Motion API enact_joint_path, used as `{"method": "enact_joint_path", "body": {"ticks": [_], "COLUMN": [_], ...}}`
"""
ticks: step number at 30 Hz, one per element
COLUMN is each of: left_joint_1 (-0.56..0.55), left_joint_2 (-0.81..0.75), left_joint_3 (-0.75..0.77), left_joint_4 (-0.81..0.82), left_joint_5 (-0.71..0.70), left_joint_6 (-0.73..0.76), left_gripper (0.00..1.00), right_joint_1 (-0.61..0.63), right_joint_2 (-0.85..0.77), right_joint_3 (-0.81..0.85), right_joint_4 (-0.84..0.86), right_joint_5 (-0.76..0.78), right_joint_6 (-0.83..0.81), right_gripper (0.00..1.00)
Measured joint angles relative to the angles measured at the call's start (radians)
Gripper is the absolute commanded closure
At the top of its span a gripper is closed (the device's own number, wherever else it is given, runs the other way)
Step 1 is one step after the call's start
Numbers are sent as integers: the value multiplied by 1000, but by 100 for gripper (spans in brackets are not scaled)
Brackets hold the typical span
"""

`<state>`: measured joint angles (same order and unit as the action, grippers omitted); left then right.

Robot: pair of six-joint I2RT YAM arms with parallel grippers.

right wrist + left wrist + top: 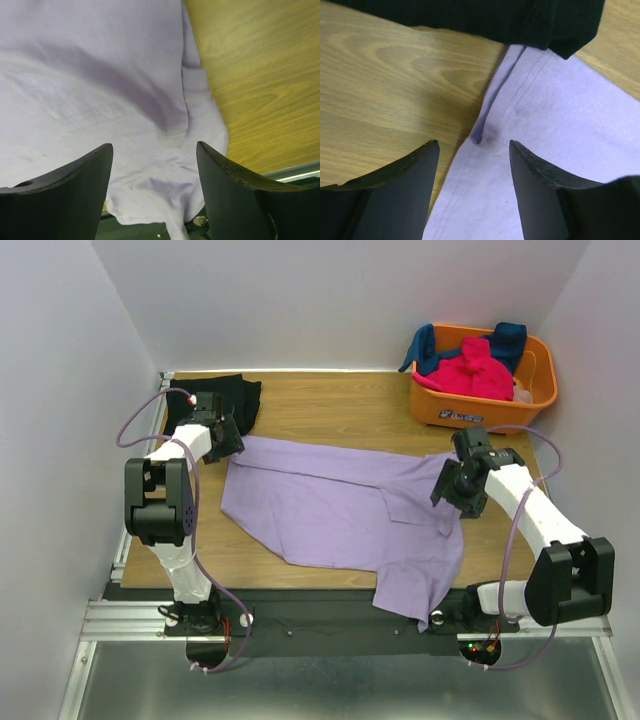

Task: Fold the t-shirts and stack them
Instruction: Fold the tshirt

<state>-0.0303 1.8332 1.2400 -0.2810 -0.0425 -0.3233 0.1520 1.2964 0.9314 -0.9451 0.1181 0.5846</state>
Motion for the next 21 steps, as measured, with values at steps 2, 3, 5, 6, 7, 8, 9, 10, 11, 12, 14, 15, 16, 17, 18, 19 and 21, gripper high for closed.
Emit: {"method": "enact_joint_path", "body": {"ticks": [2,3,5,6,7,8,9,10,11,12,14,15,16,17,18,19,21], "left_joint_1": [0,0,0,0,0,-1,-1,-2,-3,-3,-7,-8,-8,-8,-9,-10,-14], "left_joint_2": [-4,-7,-9,-9,-9,-9,-9,-8,-6,-1,23,38,50,71,89,109,143], "left_joint_3": [26,42,80,100,119,136,148,155,163,171,184,189,190,192,192,192,193], "left_joint_4": [-13,-17,-14,-12,-8,-2,7,12,22,31,54,67,77,86,96,106,121], "left_joint_5": [-9,-11,-11,-8,-1,7,19,28,44,58,92,106,117,134,150,165,185], "left_joint_6": [0,-1,-4,-8,-11,-15,-20,-24,-31,-39,-56,-65,-72,-83,-93,-106,-125], "left_gripper": [28,28,28,28,28,28,28,28,28,28,28,28,28,28,28,28,28], "right_joint_1": [-3,-8,-18,-27,-38,-55,-67,-83,-97,-116,-135,-143,-146,-149,-149,-155,-159], "right_joint_2": [17,31,63,78,99,129,150,178,201,241,287,307,320,339,356,375,400], "right_joint_3": [77,130,168,186,207,224,233,241,246,253,257,257,257,259,262,267,276], "right_joint_4": [-12,-7,7,12,23,43,56,75,90,117,157,176,188,206,224,243,281], "right_joint_5": [30,46,59,64,71,77,79,84,86,90,93,96,98,105,110,114,117], "right_joint_6": [-3,-8,-13,-17,-24,-32,-38,-44,-48,-55,-64,-68,-70,-73,-76,-77,-81], "right_gripper": [26,27,28,29,31,32,35,37,39,41,43,44,44,45,46,47,47]}}
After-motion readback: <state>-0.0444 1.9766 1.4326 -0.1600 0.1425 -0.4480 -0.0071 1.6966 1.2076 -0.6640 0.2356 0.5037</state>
